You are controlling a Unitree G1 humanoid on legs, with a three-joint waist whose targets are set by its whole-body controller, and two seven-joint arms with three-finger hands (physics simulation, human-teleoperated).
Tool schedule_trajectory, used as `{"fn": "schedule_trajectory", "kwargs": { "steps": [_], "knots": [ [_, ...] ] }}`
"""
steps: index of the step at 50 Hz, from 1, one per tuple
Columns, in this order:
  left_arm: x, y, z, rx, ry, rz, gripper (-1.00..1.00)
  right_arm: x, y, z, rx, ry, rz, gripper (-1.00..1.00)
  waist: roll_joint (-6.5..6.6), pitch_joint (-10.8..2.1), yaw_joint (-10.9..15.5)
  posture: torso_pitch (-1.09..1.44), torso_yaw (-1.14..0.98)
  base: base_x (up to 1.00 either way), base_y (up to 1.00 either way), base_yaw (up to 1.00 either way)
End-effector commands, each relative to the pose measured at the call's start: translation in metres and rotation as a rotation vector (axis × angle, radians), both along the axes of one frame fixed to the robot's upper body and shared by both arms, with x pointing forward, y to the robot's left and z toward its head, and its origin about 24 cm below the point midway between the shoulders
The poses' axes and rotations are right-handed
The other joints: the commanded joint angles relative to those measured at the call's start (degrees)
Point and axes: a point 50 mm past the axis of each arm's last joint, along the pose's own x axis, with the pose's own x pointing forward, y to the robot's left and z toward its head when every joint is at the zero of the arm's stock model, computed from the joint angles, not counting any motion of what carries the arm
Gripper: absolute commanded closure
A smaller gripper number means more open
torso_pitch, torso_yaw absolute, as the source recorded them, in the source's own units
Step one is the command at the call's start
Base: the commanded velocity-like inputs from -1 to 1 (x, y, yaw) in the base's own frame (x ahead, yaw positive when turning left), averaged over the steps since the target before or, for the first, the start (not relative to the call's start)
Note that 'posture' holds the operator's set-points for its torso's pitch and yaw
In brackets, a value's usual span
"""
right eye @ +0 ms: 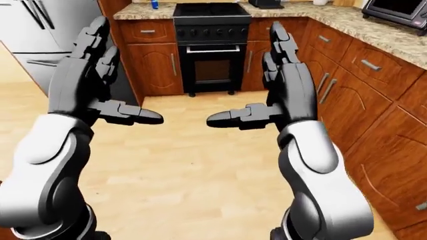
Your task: Move the drinks to the dining counter.
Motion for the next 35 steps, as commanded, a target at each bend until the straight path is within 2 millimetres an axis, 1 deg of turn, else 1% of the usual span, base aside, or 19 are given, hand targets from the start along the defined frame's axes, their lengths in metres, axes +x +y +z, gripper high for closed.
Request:
{"fn": "schedule_trajectory", "kwargs": {
  "steps": [1,2,3,4,5,7,9,10,11,12,17,24,25,26,27,28,30,33,35],
  "knots": [
    [-0.0024,0.0048,0.0058,-0.005,-0.037,0.027,-1.00,-0.0010,0.0047,0.0069,-0.002,-0.045,0.024,-1.00,-0.41,-0.81,1.2,0.00,0.00,0.52,0.00,0.98],
    [-0.0023,0.0050,0.0056,-0.005,-0.038,0.027,-1.00,-0.0010,0.0049,0.0066,0.001,-0.044,0.025,-1.00,1.93,-0.82,2.4,0.00,0.00,0.52,0.00,0.98],
    [-0.0024,0.0051,0.0057,-0.006,-0.038,0.028,-1.00,-0.0012,0.0052,0.0065,0.003,-0.043,0.027,-1.00,6.31,-1.43,3.8,0.00,0.00,0.52,0.00,0.98],
    [-0.0023,0.0051,0.0057,-0.006,-0.038,0.028,-1.00,-0.0012,0.0053,0.0064,0.003,-0.043,0.028,-1.00,2.73,-0.84,2.3,0.00,0.00,0.52,0.00,0.98],
    [-0.0018,0.0051,0.0054,-0.006,-0.038,0.027,-1.00,-0.0007,0.0051,0.0062,0.005,-0.043,0.027,-1.00,2.25,-2.36,2.1,0.00,0.00,0.52,0.00,0.98],
    [-0.0016,0.0052,0.0074,-0.007,-0.041,0.028,-1.00,-0.0006,0.0050,0.0076,0.007,-0.045,0.027,-1.00,1.31,-1.79,3.6,0.00,0.00,0.52,0.00,0.98],
    [-0.0014,0.0051,0.0072,-0.007,-0.041,0.027,-1.00,-0.0006,0.0049,0.0079,0.008,-0.045,0.027,-1.00,-1.52,-0.63,3.1,0.00,0.00,0.53,0.00,0.98],
    [-0.0012,0.0051,0.0068,-0.007,-0.040,0.027,-1.00,-0.0007,0.0049,0.0078,0.009,-0.045,0.027,-1.00,-4.45,-1.19,1.5,0.00,0.00,0.52,0.00,0.98],
    [-0.0013,0.0052,0.0071,-0.008,-0.040,0.028,-1.00,-0.0009,0.0052,0.0080,0.008,-0.045,0.028,-1.00,-4.59,-1.25,1.2,0.00,0.00,0.52,0.00,0.98],
    [-0.0011,0.0052,0.0072,-0.008,-0.040,0.028,-1.00,-0.0010,0.0053,0.0082,0.008,-0.046,0.028,-1.00,-2.89,-0.12,0.6,0.00,0.00,0.53,0.00,0.98],
    [-0.0003,0.0051,0.0079,-0.007,-0.041,0.027,-1.00,-0.0005,0.0060,0.0084,0.004,-0.045,0.028,-1.00,-1.73,-1.63,-1.4,0.00,0.00,0.52,0.00,0.98],
    [-0.0006,0.0053,0.0100,-0.005,-0.043,0.027,-1.00,-0.0008,0.0062,0.0110,0.002,-0.050,0.026,-1.00,0.54,-3.44,-2.1,0.00,0.00,0.52,0.00,0.98],
    [-0.0007,0.0048,0.0103,-0.004,-0.043,0.027,-1.00,-0.0008,0.0061,0.0116,-0.002,-0.051,0.023,-1.00,1.80,-4.03,-2.0,0.00,0.00,0.64,0.00,0.87],
    [-0.0006,0.0045,0.0104,-0.004,-0.043,0.026,-1.00,-0.0007,0.0061,0.0118,-0.003,-0.051,0.023,-1.00,4.76,-4.95,-1.8,0.00,0.00,0.77,0.00,0.73],
    [-0.0006,0.0040,0.0105,-0.003,-0.042,0.025,-1.00,-0.0005,0.0058,0.0119,-0.010,-0.053,0.020,-1.00,4.18,-2.00,-2.9,0.00,0.00,0.85,0.58,0.00],
    [-0.0009,0.0039,0.0111,-0.002,-0.043,0.024,-1.00,-0.0007,0.0051,0.0132,-0.011,-0.056,0.015,-1.00,4.72,0.35,-2.2,0.00,0.00,0.87,0.56,0.00],
    [-0.0011,0.0040,0.0116,-0.001,-0.044,0.025,-1.00,-0.0006,0.0045,0.0135,-0.013,-0.058,0.015,-1.00,4.51,-0.30,-1.0,0.00,0.00,0.86,0.56,0.00],
    [-0.0009,0.0035,0.0128,0.000,-0.045,0.023,-1.00,-0.0008,0.0046,0.0152,-0.009,-0.063,0.014,-1.00,4.02,0.99,-1.0,0.00,0.00,0.86,0.56,0.00],
    [-0.0007,0.0035,0.0128,-0.001,-0.046,0.023,-1.00,-0.0012,0.0050,0.0154,-0.011,-0.064,0.015,-1.00,3.37,0.34,-1.2,0.00,0.00,0.86,0.56,0.00]
  ]
}}
